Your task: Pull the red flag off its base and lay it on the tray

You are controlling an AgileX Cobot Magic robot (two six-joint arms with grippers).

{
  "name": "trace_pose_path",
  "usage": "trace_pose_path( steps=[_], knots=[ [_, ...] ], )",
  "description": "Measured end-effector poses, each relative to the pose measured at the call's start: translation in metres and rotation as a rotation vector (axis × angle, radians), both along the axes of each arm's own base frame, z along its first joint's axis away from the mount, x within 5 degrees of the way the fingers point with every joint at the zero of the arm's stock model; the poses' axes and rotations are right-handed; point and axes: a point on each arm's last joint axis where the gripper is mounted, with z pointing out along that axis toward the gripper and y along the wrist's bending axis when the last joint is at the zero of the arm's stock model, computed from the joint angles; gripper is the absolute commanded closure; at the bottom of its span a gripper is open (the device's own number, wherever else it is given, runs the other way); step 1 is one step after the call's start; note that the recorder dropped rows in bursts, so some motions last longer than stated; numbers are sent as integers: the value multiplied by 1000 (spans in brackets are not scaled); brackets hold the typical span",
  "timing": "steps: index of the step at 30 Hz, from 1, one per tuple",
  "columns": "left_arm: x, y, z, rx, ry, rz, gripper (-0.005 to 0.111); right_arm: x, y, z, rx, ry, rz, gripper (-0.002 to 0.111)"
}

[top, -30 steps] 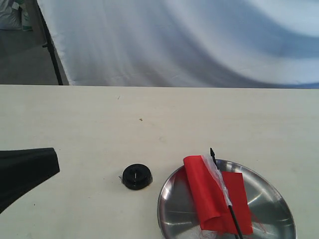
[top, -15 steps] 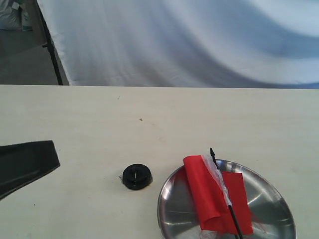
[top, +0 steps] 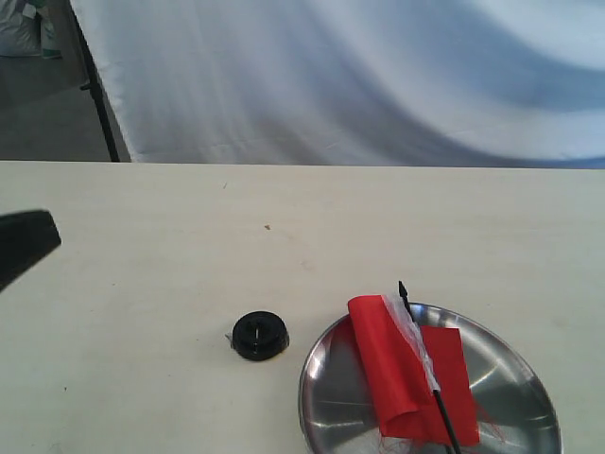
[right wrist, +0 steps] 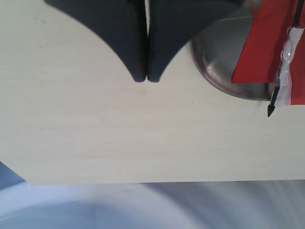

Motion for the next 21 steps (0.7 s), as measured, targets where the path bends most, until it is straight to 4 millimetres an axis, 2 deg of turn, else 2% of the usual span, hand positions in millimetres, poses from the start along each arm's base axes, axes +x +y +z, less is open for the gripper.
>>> trace_pose_path(
  steps=[2, 9, 14, 21],
  knots=[
    [-1, 2, -9, 86, 63, 7, 107, 0, 0, 0, 0, 0, 0, 109],
    [-2, 2, -16, 113, 141, 4, 107, 0, 0, 0, 0, 0, 0, 109],
    [-3, 3, -28, 264, 85, -30, 107, 0, 0, 0, 0, 0, 0, 109],
    [-3, 2, -27, 280, 31, -36, 107, 0, 0, 0, 0, 0, 0, 109]
  ],
)
